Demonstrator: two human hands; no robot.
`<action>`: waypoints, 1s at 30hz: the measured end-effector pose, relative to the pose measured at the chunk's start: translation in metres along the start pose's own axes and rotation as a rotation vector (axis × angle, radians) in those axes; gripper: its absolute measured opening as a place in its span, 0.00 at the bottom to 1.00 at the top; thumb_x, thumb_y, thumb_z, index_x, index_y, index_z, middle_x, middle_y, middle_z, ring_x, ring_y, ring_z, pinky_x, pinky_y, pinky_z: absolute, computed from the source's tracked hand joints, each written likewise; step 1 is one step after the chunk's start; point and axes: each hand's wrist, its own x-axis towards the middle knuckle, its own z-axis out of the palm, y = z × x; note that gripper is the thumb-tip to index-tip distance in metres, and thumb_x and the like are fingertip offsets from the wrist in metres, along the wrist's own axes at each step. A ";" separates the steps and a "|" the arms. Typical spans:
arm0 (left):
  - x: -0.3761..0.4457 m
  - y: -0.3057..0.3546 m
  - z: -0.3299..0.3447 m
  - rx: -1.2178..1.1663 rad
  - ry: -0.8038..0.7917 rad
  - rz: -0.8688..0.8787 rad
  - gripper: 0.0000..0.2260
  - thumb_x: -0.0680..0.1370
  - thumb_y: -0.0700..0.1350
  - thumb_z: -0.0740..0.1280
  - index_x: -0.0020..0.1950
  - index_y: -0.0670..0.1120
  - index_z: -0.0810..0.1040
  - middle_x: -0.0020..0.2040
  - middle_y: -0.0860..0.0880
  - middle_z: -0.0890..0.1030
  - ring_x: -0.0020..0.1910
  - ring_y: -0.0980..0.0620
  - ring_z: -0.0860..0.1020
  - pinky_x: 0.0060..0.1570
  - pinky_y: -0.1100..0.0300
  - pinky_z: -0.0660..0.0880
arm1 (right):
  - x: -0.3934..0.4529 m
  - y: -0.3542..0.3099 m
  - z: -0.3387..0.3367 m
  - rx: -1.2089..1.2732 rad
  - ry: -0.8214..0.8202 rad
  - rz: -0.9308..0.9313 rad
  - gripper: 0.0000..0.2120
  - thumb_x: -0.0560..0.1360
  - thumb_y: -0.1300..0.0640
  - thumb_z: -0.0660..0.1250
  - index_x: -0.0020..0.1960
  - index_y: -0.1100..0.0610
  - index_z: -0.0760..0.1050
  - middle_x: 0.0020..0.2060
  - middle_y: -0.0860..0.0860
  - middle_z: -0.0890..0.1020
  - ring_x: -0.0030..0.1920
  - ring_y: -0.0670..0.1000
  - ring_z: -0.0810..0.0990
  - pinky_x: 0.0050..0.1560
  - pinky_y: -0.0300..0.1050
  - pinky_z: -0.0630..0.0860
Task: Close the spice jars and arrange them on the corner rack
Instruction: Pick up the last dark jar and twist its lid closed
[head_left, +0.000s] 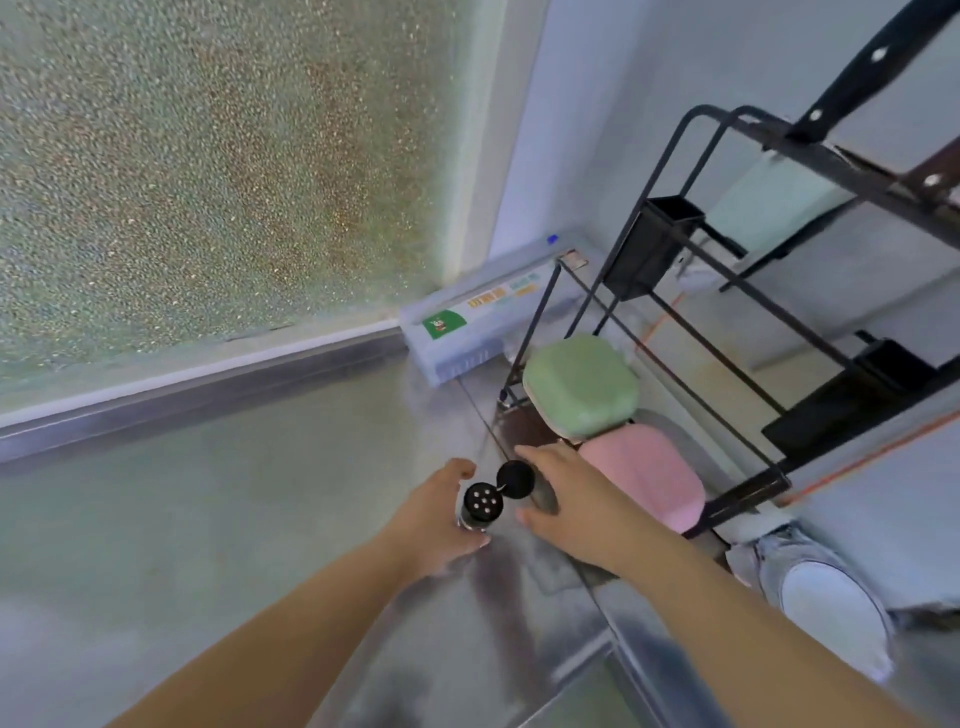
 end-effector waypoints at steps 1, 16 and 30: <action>0.003 0.000 0.004 -0.019 -0.009 -0.007 0.31 0.65 0.44 0.74 0.65 0.48 0.64 0.62 0.51 0.72 0.62 0.51 0.72 0.58 0.62 0.66 | 0.002 0.003 0.000 0.012 -0.015 0.008 0.31 0.74 0.53 0.67 0.73 0.51 0.58 0.69 0.50 0.65 0.68 0.48 0.66 0.61 0.30 0.57; -0.017 0.012 -0.035 -0.122 0.204 0.040 0.09 0.69 0.42 0.70 0.43 0.53 0.72 0.37 0.54 0.76 0.36 0.55 0.74 0.36 0.67 0.69 | 0.043 -0.051 0.001 0.226 0.119 0.064 0.25 0.64 0.44 0.74 0.55 0.50 0.68 0.46 0.46 0.77 0.44 0.45 0.76 0.37 0.28 0.68; -0.150 0.019 -0.191 -0.055 0.625 -0.134 0.07 0.66 0.44 0.69 0.32 0.52 0.72 0.26 0.54 0.75 0.26 0.60 0.72 0.27 0.69 0.66 | 0.025 -0.230 0.004 0.220 0.125 -0.692 0.21 0.74 0.52 0.67 0.67 0.47 0.71 0.62 0.36 0.72 0.60 0.27 0.67 0.63 0.24 0.61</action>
